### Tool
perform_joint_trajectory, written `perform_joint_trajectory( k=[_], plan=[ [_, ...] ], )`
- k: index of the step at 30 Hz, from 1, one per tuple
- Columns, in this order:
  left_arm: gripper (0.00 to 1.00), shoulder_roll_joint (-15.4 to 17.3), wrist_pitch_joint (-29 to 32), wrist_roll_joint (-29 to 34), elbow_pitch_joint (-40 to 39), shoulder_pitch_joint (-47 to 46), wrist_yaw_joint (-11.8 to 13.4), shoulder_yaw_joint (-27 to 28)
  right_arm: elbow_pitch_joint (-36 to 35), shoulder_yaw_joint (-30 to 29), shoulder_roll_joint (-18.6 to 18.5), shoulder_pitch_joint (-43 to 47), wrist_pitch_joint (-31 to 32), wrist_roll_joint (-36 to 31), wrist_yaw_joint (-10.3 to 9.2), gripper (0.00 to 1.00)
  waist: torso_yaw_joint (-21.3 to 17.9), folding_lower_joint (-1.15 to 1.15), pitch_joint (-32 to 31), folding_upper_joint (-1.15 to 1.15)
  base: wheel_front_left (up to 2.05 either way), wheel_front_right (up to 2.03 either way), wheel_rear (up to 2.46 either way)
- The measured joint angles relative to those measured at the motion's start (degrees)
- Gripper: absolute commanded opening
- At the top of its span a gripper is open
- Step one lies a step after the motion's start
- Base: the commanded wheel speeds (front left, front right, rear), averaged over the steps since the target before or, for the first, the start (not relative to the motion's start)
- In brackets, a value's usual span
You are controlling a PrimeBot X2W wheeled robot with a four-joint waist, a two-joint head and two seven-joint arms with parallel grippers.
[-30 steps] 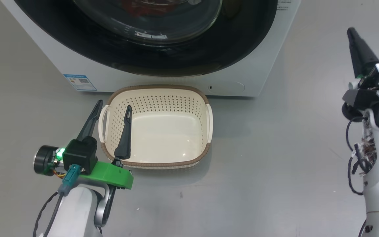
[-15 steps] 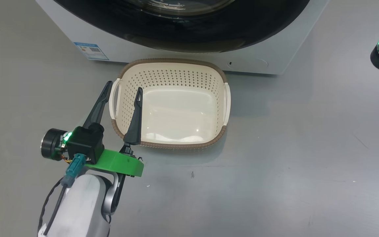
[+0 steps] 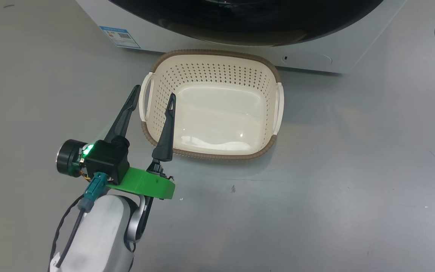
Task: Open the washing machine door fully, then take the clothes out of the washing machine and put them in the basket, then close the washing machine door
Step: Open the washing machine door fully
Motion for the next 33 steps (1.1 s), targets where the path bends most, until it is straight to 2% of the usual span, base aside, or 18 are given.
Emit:
perform_joint_trajectory(
  k=[3,19,33],
  plan=[
    [1.00,0.0,0.0,-0.2,-0.1,0.0,0.4,-0.2,0.6,0.1,-0.2,-1.3,0.4,-0.1,-0.45,0.00,0.5,0.00,0.6,0.00,0.00,0.00,0.00],
    [1.00,-0.2,0.0,-1.3,-1.0,-1.4,1.5,-0.6,3.9,0.4,-0.7,-5.4,3.2,0.5,-0.38,0.00,1.7,0.00,2.9,0.00,0.00,0.00,0.00],
    [1.00,-0.2,-0.3,-1.3,-0.7,-2.1,2.0,-0.8,6.2,0.6,-2.2,-5.9,9.0,3.0,0.91,0.00,1.1,-0.01,3.5,0.00,0.00,0.00,0.00]
  ],
)
